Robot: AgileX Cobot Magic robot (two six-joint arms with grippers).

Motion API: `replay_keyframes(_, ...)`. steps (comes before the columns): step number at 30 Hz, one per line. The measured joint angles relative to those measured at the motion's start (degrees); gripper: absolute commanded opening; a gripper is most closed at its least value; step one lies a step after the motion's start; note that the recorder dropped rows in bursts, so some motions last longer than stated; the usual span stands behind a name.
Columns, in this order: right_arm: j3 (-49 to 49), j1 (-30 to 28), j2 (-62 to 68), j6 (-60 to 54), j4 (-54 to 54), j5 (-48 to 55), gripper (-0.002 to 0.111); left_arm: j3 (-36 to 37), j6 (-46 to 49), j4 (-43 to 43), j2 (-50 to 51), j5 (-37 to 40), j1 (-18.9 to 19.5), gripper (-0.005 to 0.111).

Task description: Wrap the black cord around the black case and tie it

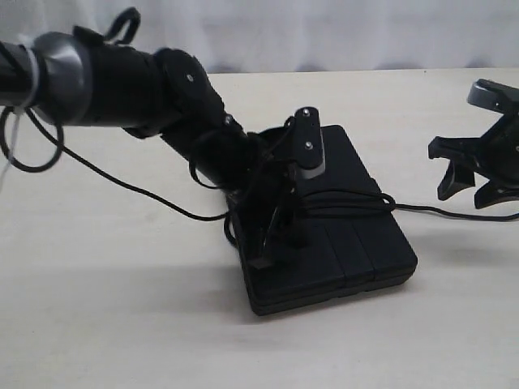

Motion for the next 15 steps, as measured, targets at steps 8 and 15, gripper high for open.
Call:
replay_keyframes(8,0.0,0.0,0.0,-0.1,0.3,-0.5,0.051,0.0,0.1,-0.1,4.0,-8.4,-0.5,0.041)
replay_keyframes(15,0.0,0.0,0.0,-0.1,0.3,-1.0,0.051,0.0,-4.3,-0.1,4.0,-13.7,-0.6,0.009)
